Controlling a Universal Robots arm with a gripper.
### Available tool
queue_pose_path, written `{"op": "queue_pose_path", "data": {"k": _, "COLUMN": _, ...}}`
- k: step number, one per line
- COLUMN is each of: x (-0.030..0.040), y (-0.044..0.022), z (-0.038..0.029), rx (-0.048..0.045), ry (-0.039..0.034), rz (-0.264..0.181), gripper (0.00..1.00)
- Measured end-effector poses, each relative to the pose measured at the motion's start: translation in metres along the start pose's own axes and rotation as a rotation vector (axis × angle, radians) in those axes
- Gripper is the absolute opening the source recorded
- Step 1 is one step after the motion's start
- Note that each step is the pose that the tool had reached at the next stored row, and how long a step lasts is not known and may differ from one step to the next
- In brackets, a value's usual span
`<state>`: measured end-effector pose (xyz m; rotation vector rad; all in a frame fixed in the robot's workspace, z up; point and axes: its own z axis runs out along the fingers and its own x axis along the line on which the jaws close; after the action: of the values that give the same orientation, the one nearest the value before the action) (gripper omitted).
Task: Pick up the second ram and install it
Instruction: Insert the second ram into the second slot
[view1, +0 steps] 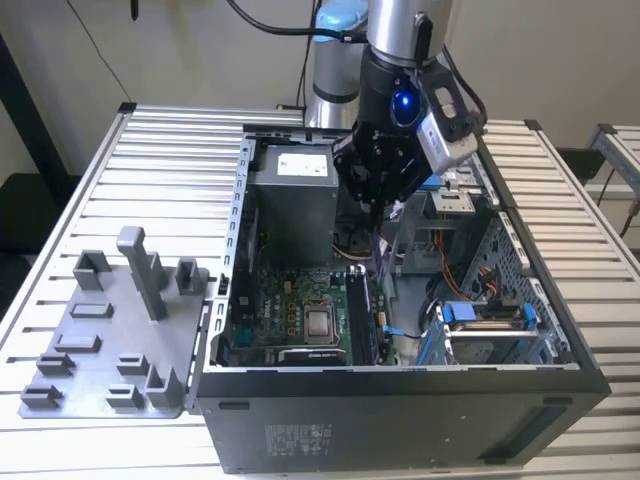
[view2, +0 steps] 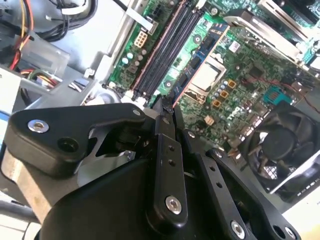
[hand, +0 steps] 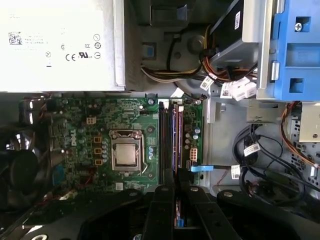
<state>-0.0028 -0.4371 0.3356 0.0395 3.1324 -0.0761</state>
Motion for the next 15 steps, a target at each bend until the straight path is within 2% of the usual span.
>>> {"op": "queue_pose_path", "data": {"k": 8, "x": 0.0058, "y": 0.0006, "z": 0.0145, "rx": -0.0002, "ry": -0.0002, "rz": 0.000, "gripper": 0.14}}
{"op": "queue_pose_path", "data": {"k": 15, "x": 0.0065, "y": 0.0000, "z": 0.0273, "rx": 0.0004, "ry": -0.0002, "rz": 0.000, "gripper": 0.14}}
